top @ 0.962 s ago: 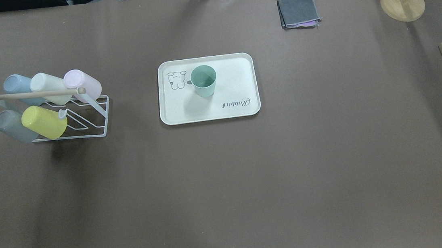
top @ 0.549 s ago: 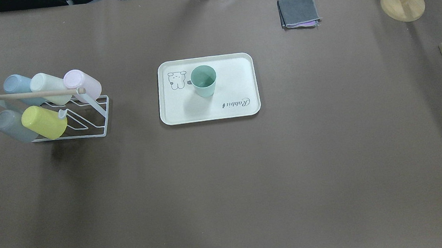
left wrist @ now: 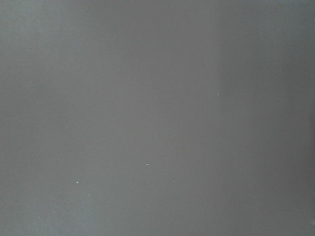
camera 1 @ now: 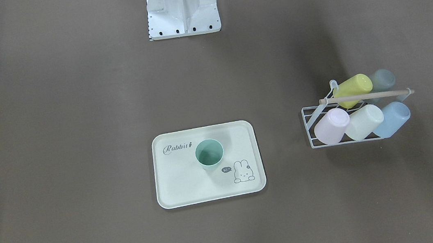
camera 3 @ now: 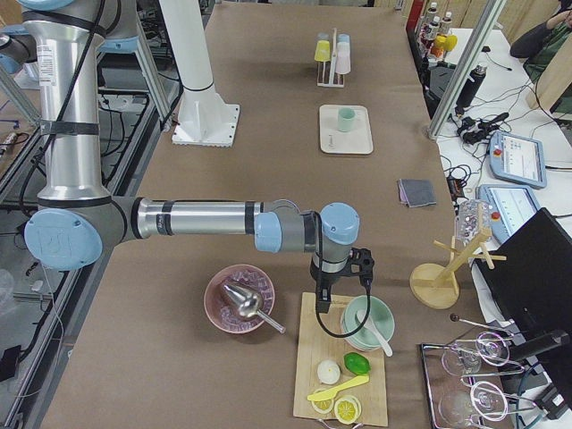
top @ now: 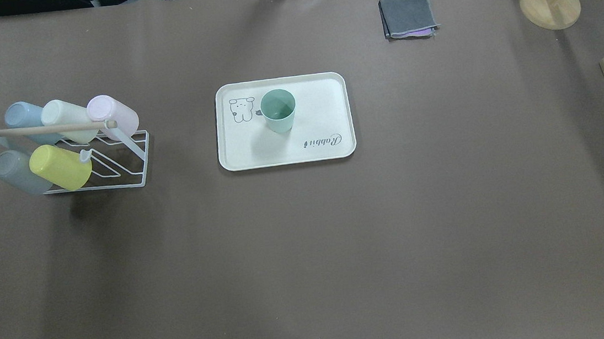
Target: Pick up and place green cup on tray
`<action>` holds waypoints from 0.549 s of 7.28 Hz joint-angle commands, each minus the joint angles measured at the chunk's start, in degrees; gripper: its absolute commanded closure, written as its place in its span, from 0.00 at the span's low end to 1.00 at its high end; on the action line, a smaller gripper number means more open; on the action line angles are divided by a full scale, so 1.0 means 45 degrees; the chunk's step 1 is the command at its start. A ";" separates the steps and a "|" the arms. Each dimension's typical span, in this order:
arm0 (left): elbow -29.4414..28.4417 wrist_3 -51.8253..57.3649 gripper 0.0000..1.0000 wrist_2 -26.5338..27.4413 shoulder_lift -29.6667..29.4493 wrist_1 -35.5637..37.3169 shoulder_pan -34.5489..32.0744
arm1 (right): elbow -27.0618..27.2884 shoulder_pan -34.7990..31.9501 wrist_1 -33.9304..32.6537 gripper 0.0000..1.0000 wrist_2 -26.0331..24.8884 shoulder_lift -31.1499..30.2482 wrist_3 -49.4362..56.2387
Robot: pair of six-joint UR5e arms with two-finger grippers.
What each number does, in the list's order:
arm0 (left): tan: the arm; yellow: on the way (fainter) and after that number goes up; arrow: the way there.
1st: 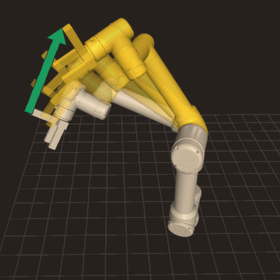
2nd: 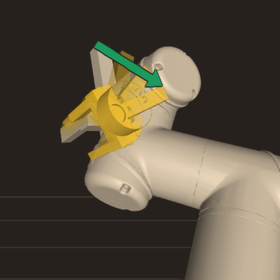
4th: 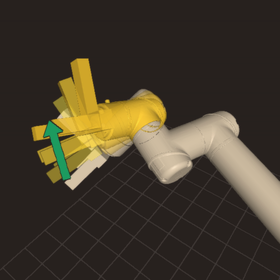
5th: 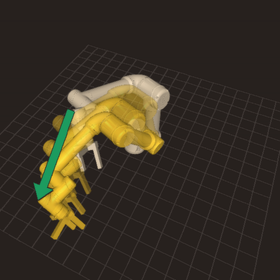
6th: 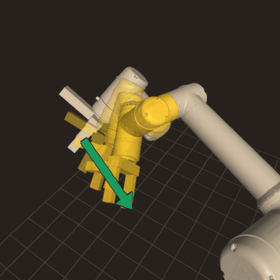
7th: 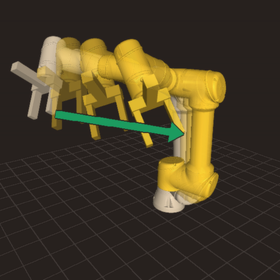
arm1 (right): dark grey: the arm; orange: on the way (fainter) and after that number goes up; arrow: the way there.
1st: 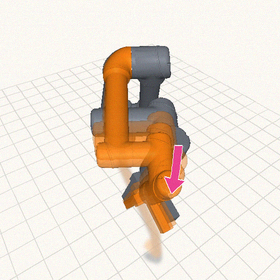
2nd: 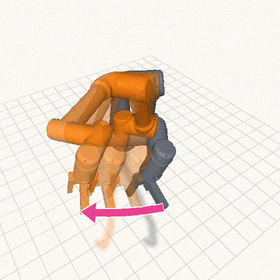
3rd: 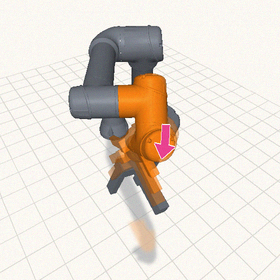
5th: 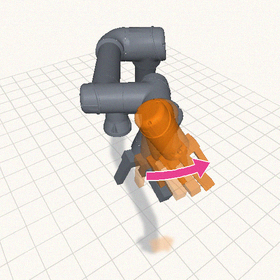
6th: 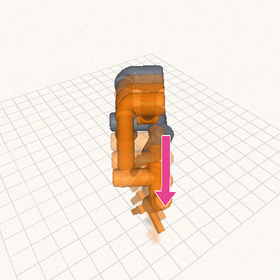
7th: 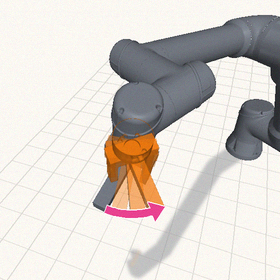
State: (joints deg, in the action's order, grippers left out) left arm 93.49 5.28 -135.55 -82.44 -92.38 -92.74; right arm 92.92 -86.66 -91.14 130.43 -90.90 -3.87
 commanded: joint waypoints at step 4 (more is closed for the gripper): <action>-0.0034 -0.1075 0.02 -0.0308 -0.0196 0.0137 0.0004 | -0.0005 0.0000 0.0019 0.00 -0.0001 -0.0015 0.0000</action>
State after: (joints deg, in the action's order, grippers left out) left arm 93.41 0.85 -136.87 -83.14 -91.74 -92.73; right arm 92.90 -86.66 -91.12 130.43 -90.96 -3.87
